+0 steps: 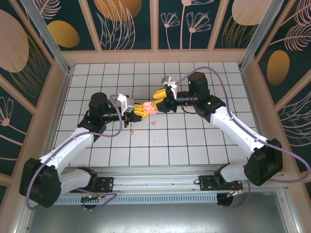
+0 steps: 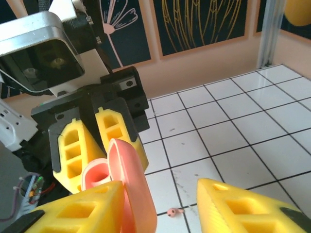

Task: Insert the wireless bluetooth earbuds into the charging case

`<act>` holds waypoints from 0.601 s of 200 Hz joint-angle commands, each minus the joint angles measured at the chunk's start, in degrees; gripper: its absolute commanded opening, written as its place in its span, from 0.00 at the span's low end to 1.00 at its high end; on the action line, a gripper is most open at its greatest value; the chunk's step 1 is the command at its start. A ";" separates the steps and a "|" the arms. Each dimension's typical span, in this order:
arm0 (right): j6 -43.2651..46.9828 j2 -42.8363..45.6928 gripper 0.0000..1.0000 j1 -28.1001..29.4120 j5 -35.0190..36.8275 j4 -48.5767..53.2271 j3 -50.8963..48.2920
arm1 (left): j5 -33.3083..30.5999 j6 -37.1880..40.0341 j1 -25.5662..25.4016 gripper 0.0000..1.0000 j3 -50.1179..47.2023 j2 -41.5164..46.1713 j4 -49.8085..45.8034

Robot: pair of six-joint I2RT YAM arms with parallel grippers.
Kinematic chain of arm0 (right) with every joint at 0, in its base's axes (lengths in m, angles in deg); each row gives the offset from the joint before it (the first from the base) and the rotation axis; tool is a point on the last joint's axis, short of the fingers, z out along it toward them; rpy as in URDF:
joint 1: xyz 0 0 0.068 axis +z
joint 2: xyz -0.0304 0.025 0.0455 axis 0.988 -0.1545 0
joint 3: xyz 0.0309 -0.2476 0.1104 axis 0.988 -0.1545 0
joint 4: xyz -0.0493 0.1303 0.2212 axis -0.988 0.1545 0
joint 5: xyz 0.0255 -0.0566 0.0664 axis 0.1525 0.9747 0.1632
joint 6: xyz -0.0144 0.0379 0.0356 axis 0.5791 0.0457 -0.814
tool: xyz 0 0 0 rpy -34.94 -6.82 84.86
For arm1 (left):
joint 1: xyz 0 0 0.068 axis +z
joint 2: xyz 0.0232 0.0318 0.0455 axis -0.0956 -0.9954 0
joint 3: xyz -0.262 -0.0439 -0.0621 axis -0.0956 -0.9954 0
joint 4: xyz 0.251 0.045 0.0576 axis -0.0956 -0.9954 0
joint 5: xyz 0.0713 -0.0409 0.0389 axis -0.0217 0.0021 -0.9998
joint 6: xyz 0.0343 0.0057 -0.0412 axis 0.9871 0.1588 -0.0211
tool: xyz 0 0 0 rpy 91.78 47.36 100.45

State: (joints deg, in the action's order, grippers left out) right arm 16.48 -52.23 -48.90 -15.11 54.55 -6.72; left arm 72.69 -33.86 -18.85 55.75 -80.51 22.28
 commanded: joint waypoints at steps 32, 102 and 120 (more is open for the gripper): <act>-8.50 4.21 0.51 -2.32 1.11 -7.29 -1.87 | 0.12 -7.44 0.00 0.08 -3.25 -2.78 10.70; -13.15 1.71 0.51 -1.50 17.09 13.77 6.82 | -1.69 -16.77 5.13 0.08 -7.24 -6.10 21.45; -8.29 1.97 0.51 -1.18 17.75 16.55 5.69 | -2.96 -17.37 6.27 0.08 -8.05 -7.14 21.72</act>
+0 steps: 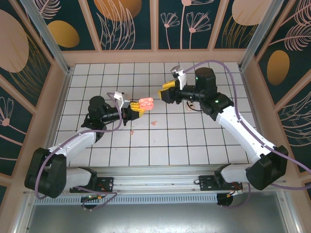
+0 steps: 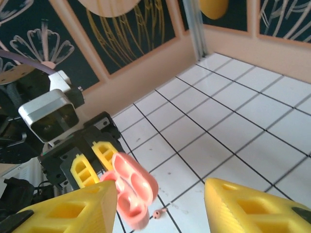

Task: Insert the wireless bluetooth earbuds into the charging case

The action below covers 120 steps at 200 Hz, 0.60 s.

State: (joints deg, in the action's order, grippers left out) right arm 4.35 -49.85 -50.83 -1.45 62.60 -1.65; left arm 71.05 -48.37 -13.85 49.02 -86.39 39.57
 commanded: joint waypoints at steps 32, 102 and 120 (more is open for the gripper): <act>17.31 -0.20 0.51 1.89 1.80 11.74 -2.10 | -2.80 -3.91 3.40 0.08 -1.82 -2.99 4.72; 55.23 -9.23 0.49 3.91 2.00 24.20 -1.18 | -3.06 -9.51 7.76 0.07 -2.38 -7.18 10.48; 61.05 -13.28 0.48 5.48 4.85 24.78 -0.62 | -3.30 -10.01 8.32 0.07 -2.08 -7.82 10.76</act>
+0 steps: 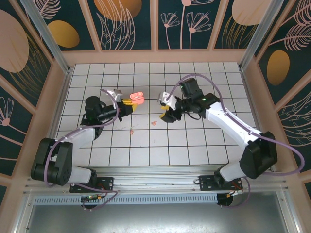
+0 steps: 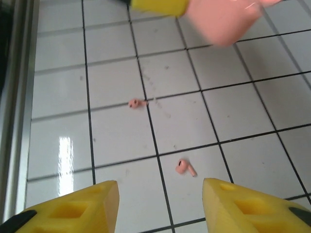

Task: Insert the wireless bluetooth earbuds into the charging case

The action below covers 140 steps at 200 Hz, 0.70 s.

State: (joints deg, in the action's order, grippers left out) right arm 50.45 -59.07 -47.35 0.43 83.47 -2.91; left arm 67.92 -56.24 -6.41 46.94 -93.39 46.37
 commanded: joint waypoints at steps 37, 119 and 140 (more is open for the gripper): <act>23.10 -13.86 0.45 4.62 10.20 5.40 3.22 | 0.21 -2.71 1.35 0.07 0.83 -1.86 4.07; 32.86 -26.37 0.44 6.41 13.33 2.10 9.21 | -1.74 -3.76 2.95 0.08 0.19 -2.38 3.70; 33.37 -29.49 0.44 6.59 12.98 3.57 12.38 | -1.69 -4.49 3.84 0.07 0.09 -3.07 4.47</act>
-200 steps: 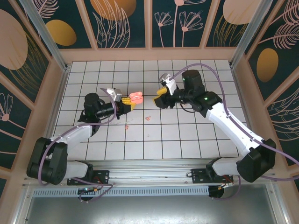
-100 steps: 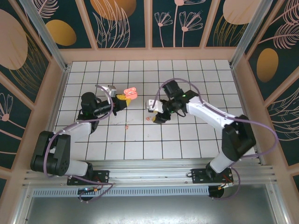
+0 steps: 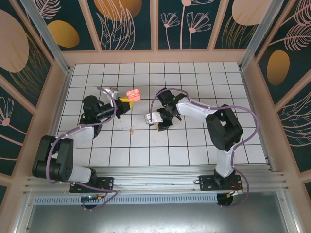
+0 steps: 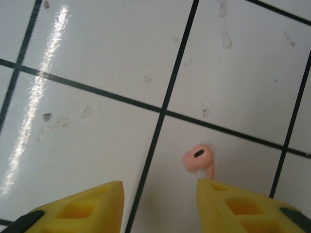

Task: Insert the wireless bluetooth earbuds into the charging case

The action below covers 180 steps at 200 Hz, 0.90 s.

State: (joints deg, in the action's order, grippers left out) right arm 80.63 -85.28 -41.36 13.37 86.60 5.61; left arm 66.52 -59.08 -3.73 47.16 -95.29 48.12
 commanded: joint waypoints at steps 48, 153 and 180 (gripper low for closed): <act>4.87 -7.87 0.43 0.62 -0.76 1.98 7.88 | -0.05 -0.53 1.83 0.08 0.08 -1.86 1.48; 6.32 -12.60 0.39 -0.49 -0.24 5.69 12.46 | 1.48 3.07 1.92 0.08 2.53 -1.96 -4.63; 6.41 -13.23 0.38 -0.62 0.29 6.03 12.74 | 1.55 3.67 1.92 0.08 2.89 -1.95 -5.57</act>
State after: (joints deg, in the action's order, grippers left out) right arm 85.68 -97.12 -41.56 13.42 89.85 16.65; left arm 66.68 -57.31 -2.28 48.39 -96.91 43.68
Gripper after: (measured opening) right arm 0.387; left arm 0.167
